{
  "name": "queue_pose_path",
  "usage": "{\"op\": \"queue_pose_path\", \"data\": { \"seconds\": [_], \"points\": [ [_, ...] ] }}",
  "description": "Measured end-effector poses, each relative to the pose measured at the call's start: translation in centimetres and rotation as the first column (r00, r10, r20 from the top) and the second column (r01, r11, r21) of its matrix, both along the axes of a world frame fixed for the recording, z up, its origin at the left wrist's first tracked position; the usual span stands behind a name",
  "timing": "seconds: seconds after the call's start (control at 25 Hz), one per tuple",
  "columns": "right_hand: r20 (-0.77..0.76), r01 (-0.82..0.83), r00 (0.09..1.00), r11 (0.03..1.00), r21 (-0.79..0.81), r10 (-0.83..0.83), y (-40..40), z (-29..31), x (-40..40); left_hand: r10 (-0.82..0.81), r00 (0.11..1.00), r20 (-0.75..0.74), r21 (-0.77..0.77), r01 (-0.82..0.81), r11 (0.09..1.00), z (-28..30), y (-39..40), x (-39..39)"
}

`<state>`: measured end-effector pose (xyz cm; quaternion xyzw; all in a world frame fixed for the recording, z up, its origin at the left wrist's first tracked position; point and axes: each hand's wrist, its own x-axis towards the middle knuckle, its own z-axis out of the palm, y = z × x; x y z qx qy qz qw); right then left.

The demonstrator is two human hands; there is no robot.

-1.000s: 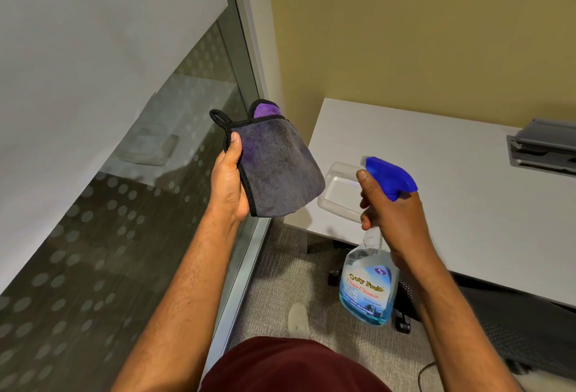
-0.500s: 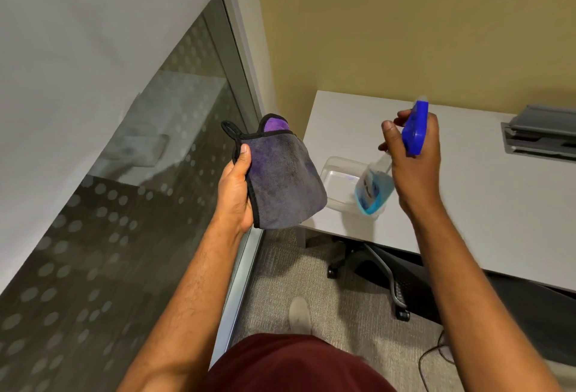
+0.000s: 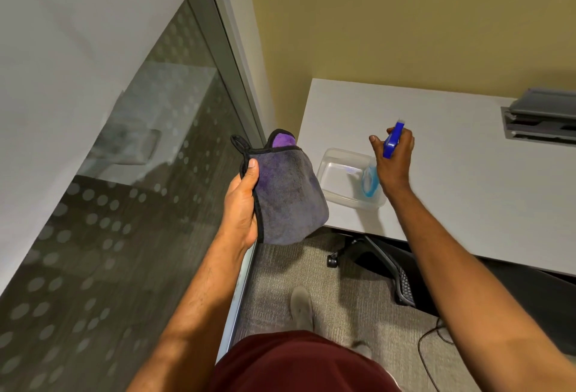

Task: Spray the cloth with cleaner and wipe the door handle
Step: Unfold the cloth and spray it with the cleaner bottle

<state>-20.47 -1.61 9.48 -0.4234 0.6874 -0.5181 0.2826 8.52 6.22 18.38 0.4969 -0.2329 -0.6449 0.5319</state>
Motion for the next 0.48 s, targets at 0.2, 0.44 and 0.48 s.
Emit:
{"op": "queue_pose_path", "data": {
  "seconds": [0.2, 0.44, 0.48],
  "points": [
    [-0.016, -0.003, 1.000, 0.996, 0.086, 0.004, 0.0, -2.7, -0.2, 0.003, 1.000, 0.001, 0.027, -0.003, 1.000, -0.8, 0.1, 0.6],
    [0.010, 0.020, 1.000, 0.983, 0.182, -0.022, 0.5, -3.1, -1.1, 0.000, 1.000, -0.010, 0.036, 0.001, 0.999, -0.6, 0.1, 1.0],
    [0.025, 0.025, 0.999, 0.984, 0.179, -0.030, 0.9, -2.9, -1.1, -0.006, 1.000, -0.009, 0.036, 0.006, 0.999, -0.6, 0.1, 1.0]
  ]
}}
